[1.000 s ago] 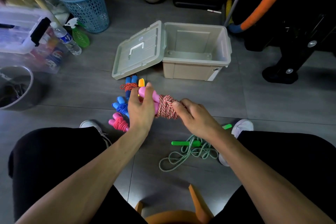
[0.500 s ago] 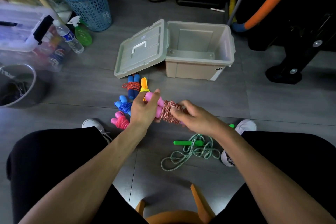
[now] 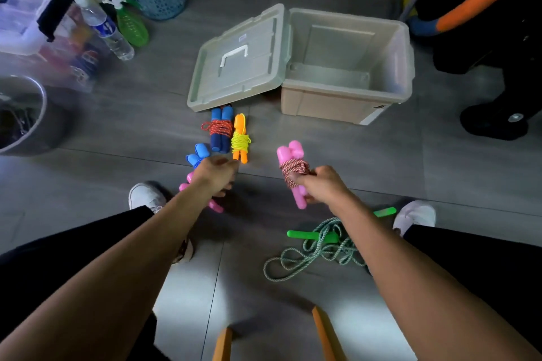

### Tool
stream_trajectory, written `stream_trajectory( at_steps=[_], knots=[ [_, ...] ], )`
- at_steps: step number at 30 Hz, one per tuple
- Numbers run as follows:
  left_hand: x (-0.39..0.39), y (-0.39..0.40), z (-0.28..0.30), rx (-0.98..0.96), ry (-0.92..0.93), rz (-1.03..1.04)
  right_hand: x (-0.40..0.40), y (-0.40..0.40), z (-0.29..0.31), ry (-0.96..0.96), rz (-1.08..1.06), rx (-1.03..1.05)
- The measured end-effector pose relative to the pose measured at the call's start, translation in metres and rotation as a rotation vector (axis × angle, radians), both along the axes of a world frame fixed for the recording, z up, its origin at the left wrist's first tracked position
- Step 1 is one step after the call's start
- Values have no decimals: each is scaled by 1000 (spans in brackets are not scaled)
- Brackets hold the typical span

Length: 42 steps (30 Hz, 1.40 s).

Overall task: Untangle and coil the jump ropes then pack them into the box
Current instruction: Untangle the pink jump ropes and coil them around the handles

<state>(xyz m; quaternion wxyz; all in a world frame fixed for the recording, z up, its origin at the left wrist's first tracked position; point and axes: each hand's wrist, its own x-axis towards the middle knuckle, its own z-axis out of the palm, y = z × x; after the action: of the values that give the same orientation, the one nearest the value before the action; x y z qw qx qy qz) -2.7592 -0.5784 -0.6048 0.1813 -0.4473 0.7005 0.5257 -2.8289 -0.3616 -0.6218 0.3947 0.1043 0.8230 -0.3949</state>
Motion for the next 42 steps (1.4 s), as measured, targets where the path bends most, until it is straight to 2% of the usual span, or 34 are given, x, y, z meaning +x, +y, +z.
stream_trajectory(
  at_steps=[4, 8, 14, 17, 21, 25, 28, 33, 36, 42],
  knots=[
    [-1, -14, -36, 49, -62, 58, -26, -28, -52, -109, -49, -5],
    [1, -15, -69, 120, -107, 159, -48, -60, -103, -92, -35, 29],
    [28, -19, -106, 265, -210, 215, -72, -117, -135, 17, -20, 9],
    [32, -16, -107, 300, -209, 264, -77, -112, -153, -38, 44, 0],
    [29, -11, -96, 250, -197, 222, -65, -87, -140, -164, -32, -64],
    [21, 7, -91, 160, -153, 27, -42, -42, -119, -46, 119, 51],
    [22, 29, -97, 5, -143, -259, -12, 11, -92, 94, 318, 182],
    [34, 82, -102, -208, -111, -679, 38, 95, -69, 79, 421, 242],
    [40, 108, -117, -322, -162, -835, 56, 124, -65, 82, 375, 224],
    [44, 155, -146, -464, -142, -958, 76, 165, -76, 50, 271, 191]
  ],
)
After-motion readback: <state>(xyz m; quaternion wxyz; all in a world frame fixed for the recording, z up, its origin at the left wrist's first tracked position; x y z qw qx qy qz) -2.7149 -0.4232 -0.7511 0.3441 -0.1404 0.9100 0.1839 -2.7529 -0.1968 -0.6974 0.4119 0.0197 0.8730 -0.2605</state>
